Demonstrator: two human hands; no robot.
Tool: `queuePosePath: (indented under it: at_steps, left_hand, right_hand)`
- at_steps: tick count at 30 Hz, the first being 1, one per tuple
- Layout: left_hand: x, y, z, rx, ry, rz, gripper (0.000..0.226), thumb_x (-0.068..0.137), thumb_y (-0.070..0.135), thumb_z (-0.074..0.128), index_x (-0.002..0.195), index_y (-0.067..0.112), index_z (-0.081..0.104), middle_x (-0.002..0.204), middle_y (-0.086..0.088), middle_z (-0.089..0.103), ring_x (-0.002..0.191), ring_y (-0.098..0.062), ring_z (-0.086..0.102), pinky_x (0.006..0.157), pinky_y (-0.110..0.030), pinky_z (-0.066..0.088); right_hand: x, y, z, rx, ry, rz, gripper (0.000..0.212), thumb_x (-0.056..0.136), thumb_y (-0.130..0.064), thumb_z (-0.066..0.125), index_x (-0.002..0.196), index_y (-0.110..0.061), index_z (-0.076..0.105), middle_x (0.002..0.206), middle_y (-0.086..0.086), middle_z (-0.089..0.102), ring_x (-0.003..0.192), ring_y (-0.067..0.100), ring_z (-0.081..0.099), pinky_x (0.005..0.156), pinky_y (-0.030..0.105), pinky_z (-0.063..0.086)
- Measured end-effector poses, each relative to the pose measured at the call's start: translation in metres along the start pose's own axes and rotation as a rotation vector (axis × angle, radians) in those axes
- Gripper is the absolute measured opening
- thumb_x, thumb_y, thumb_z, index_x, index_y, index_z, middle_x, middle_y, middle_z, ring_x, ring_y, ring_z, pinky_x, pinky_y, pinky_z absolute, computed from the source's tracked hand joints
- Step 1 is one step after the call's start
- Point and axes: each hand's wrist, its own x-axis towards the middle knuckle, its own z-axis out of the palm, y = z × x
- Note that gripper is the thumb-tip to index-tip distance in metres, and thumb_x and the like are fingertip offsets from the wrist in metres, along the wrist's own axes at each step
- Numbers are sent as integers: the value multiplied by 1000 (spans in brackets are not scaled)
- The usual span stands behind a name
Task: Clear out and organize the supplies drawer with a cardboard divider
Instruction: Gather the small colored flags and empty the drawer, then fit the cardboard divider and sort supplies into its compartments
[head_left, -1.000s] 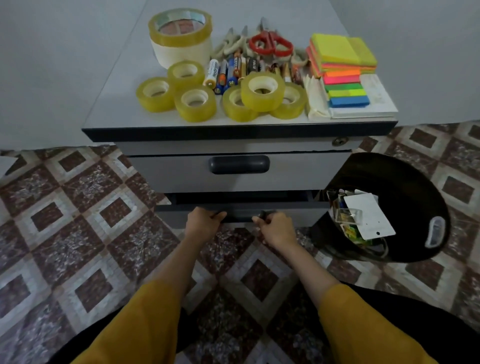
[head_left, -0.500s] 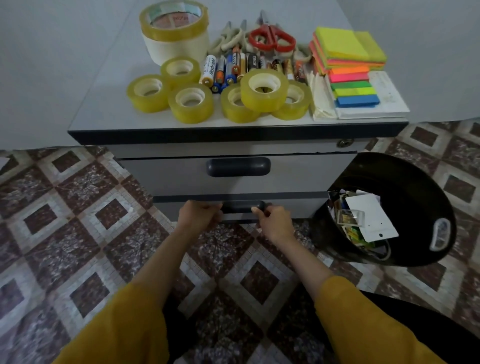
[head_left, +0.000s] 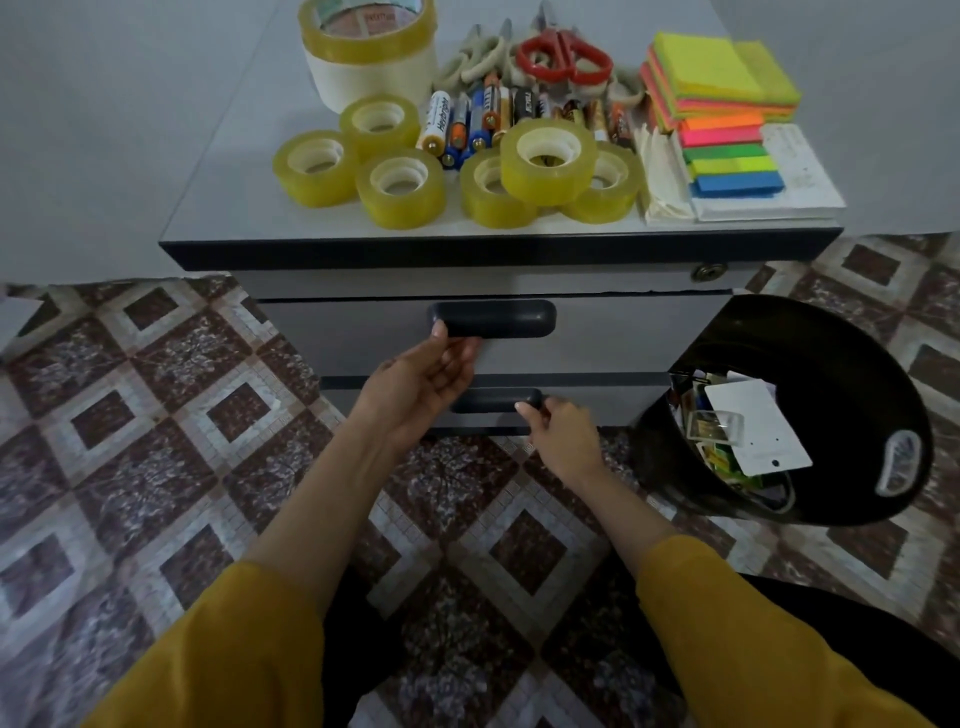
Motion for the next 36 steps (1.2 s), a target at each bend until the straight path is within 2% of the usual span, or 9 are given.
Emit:
queuePosePath:
  at_steps: [8,15,20,22,25,28,32,33,36]
  left_hand:
    - [3,-3,-3,34,-19,40,20,94,21,49,93,5,61,72,-1,70,67,-5,67,63,-19,54]
    - [5,-6,0,97,16,83,23,96,20,47,86,4,60,68,1,71,66,-6,68,64,-18,55]
    - [1,-4,4,108,46,99,22,96,18,48,87,3,61,63,2,69,65,-5,67,69,-18,56]
    - [-2,-5,7,102,61,101,22,96,18,48,87,4,61,64,1,70,64,-6,68,70,-18,56]
    - [-5,-7,11,82,109,98,19,95,19,50,89,5,62,69,0,71,67,-7,68,66,-18,56]
    - [-6,-3,13,60,138,45,26,94,22,53,106,0,60,78,-4,71,71,-9,69,62,-20,54]
    - [-9,-2,25,-6,199,33,42,92,26,56,122,-4,50,83,-10,67,67,-12,68,54,-22,54]
    - [-10,-3,28,-6,217,40,44,91,31,58,118,-4,52,80,-10,67,66,-13,68,51,-21,54]
    - [-8,-1,32,83,291,50,47,84,47,61,86,0,60,62,-6,69,67,-14,64,52,-21,54]
  right_hand:
    - [4,4,7,-12,33,-5,51,95,-47,43,96,-1,62,88,17,68,85,32,64,74,41,53]
    - [17,1,9,82,26,50,50,94,-47,44,99,-2,64,87,17,69,86,30,65,79,44,52]
    - [12,-4,-3,160,53,59,48,93,-40,53,77,3,64,74,16,69,74,29,64,74,39,52]
    - [1,-14,-16,262,122,53,45,94,-32,54,66,1,63,64,12,66,61,23,61,67,33,51]
    - [-17,-40,-40,617,193,47,40,98,-23,47,63,-10,61,54,3,58,48,13,53,54,28,47]
    - [-28,-72,-73,979,154,153,42,99,-30,44,68,-11,64,50,2,54,41,11,46,43,21,39]
    - [-30,-98,-95,954,5,267,37,87,-44,60,72,-10,65,57,-1,53,45,10,44,42,18,38]
    - [-29,-102,-96,961,5,315,38,84,-44,64,71,-9,65,56,-2,53,45,9,43,41,17,37]
    - [-24,-107,-92,986,24,391,41,82,-47,65,67,-9,63,54,-2,53,41,8,42,38,19,34]
